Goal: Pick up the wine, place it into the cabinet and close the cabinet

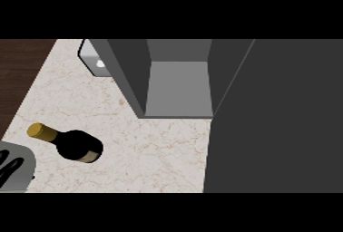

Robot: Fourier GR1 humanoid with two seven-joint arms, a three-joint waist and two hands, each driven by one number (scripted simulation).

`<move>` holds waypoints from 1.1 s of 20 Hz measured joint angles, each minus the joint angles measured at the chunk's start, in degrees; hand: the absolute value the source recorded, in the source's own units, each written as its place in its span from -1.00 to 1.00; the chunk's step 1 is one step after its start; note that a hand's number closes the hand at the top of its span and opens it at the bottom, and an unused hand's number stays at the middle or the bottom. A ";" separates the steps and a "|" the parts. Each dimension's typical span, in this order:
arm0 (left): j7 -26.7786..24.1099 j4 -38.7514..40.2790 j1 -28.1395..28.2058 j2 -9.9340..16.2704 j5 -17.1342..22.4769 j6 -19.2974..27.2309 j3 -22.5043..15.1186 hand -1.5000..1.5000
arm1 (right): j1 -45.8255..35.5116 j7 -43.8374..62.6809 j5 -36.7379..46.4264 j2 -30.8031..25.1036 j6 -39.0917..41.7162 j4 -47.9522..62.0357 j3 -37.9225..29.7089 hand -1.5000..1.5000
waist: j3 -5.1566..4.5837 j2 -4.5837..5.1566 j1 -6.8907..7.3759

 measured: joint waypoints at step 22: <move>7.79 10.12 -8.70 2.63 9.67 -2.50 15.66 -1.00 | -4.43 6.93 1.96 0.57 -1.66 -1.95 -0.03 -1.00 | -0.01 0.09 -0.55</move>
